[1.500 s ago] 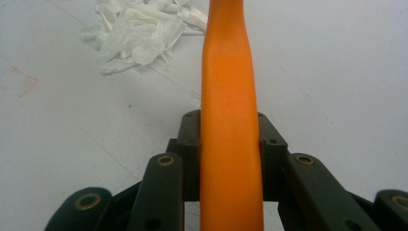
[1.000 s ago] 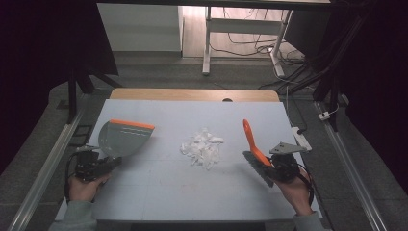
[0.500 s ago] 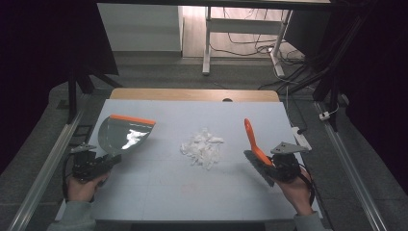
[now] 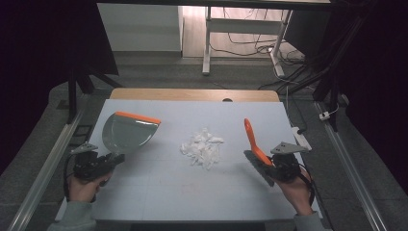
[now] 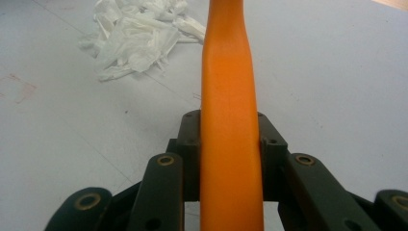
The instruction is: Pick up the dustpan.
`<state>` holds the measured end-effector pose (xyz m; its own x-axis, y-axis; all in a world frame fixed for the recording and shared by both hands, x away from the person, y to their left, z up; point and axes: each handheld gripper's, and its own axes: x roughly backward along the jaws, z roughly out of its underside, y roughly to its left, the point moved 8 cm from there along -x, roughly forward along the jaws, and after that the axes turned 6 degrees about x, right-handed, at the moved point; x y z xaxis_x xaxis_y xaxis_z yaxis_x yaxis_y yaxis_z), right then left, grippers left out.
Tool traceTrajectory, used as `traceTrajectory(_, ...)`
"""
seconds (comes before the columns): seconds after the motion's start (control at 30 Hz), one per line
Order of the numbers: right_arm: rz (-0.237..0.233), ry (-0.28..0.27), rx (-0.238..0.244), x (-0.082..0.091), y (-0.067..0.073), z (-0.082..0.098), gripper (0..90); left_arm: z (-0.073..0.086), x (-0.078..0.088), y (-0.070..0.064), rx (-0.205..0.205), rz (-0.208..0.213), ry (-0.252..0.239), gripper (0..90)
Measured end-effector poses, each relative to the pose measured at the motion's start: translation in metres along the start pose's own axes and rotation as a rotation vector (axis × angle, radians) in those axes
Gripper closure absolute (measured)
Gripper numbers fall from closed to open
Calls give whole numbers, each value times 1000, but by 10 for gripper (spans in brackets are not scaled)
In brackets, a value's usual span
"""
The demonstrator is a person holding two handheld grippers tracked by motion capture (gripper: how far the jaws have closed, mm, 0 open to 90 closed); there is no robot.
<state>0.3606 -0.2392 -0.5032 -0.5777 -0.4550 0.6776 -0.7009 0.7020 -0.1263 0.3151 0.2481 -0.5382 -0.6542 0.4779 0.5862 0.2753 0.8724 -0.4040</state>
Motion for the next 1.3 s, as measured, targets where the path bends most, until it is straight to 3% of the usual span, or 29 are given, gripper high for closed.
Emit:
traceTrajectory(0.73,-1,-7,6,0,2,-2,702,3,-11,-38,-123,69,47,613)
traceTrajectory(1.3,-9,-21,16,0,8,-6,703,13,-26,-71,-220,126,111,612)
